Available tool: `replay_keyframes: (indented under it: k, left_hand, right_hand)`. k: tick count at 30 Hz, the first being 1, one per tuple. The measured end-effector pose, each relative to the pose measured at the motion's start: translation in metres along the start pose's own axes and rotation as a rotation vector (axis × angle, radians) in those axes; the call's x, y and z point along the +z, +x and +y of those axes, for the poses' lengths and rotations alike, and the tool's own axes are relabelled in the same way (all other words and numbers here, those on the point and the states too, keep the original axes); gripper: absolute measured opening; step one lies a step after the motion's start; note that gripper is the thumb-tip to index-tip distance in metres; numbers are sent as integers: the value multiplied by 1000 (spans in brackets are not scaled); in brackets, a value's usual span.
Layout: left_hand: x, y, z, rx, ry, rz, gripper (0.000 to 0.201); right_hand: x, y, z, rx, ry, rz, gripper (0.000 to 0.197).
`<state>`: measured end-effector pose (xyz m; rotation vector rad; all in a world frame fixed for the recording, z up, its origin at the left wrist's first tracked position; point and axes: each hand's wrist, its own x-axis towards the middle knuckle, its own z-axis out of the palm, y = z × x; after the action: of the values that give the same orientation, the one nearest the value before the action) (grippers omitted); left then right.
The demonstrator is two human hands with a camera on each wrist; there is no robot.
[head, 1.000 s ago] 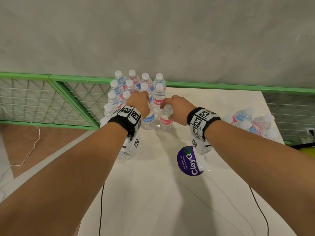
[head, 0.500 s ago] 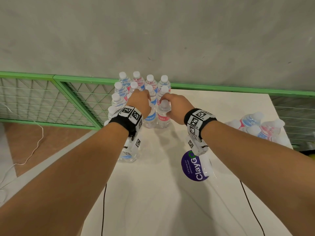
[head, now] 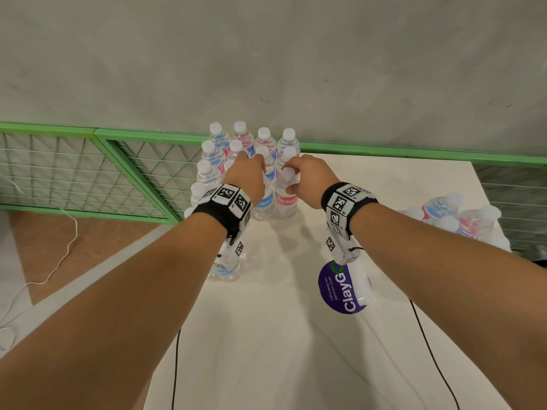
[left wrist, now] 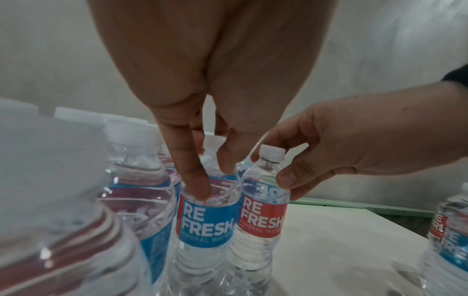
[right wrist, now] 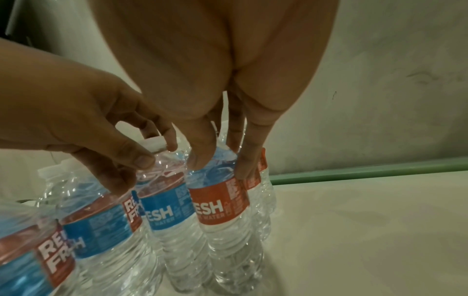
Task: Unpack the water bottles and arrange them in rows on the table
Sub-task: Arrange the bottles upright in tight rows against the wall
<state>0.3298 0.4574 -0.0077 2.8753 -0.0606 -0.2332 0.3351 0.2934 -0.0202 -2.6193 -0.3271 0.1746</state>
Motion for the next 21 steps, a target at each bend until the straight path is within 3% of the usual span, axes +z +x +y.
replay_keyframes:
  k: [9,14,17,21]
  left_hand:
    - [-3,-5,3,-15,-11,-38,51]
    - [-11,-18,7,-44,-79,-28,59]
    - [-19,-32,10,-21,-149,59,52]
    - [-22,-63,38,117,-359,201,23]
  right_hand:
    - [1,-2,1,-9,10,3,47]
    - [-6,-18,6,51,85,-10,60]
    - [-23,-42,10,97,114,-34,48]
    - [-61,-104,23,126,204,-125,30]
